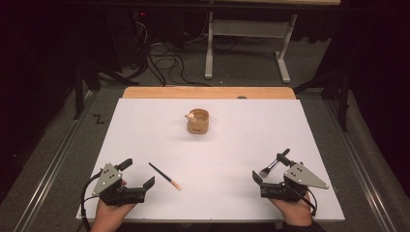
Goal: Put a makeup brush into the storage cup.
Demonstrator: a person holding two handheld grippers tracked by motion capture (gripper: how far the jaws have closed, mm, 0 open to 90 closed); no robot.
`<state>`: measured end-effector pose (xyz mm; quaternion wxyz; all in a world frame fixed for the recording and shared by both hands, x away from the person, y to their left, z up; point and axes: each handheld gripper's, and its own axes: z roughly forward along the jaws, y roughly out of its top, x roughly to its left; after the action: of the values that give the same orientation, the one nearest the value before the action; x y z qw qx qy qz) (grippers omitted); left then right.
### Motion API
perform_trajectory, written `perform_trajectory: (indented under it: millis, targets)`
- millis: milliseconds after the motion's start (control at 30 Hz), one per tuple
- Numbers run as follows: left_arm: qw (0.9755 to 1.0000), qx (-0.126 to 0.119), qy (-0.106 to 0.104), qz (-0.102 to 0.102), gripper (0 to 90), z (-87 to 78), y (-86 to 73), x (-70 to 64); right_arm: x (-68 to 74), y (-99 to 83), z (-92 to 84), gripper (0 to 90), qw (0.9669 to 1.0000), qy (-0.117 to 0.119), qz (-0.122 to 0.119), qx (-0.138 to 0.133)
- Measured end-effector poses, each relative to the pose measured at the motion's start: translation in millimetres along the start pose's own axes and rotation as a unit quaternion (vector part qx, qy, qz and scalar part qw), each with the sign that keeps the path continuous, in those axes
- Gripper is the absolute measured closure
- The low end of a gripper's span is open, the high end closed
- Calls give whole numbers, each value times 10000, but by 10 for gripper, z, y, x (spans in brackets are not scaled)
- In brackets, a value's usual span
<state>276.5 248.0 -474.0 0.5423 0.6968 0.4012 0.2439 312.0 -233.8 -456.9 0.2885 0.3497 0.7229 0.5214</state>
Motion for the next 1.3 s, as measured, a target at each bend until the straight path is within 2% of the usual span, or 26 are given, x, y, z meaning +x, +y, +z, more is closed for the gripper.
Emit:
perform_trajectory:
  millis: [400,467,667,867,967,1033,1100,1133,1167,1200,1233,1267,1300]
  targets:
    - [9999,11,-94,127,8,34,29,-21,-7,-57,-37,4,10000,-12,46,71]
    - [9999,25,-92,109,8,48,21,-17,-12,-65,-44,4,9999,5,110,56]
    - [9999,22,-89,94,8,42,16,-18,-16,-61,-40,4,10000,25,48,37]
    - [9999,137,-60,36,33,53,-24,-6,-26,-63,-43,4,9999,54,129,42]
    - [9997,225,-128,-18,131,50,-59,-23,-22,-59,-42,4,9998,95,159,40]
    - [9992,289,-258,-55,200,66,-69,-39,-14,-57,-40,4,9999,88,121,41]
    - [9985,393,-372,-1,325,91,-80,-59,-12,-54,-38,4,9999,95,90,40]
    - [9977,521,-432,28,363,126,-90,-85,-12,-54,-35,4,9999,107,84,36]
    - [9977,521,-432,28,418,126,-90,-85,-12,-54,-35,4,9999,107,84,36]
    - [9948,819,-581,153,452,187,-109,-129,-12,-56,-29,4,9999,118,93,58]
    - [9948,819,-581,153,493,187,-109,-129,-12,-56,-29,4,9999,118,93,58]
    - [9927,999,-574,358,573,229,-142,-189,-12,-63,-24,5,9998,156,90,65]
    - [9927,999,-574,358,588,229,-142,-189,-12,-63,-24,5,9998,156,90,65]
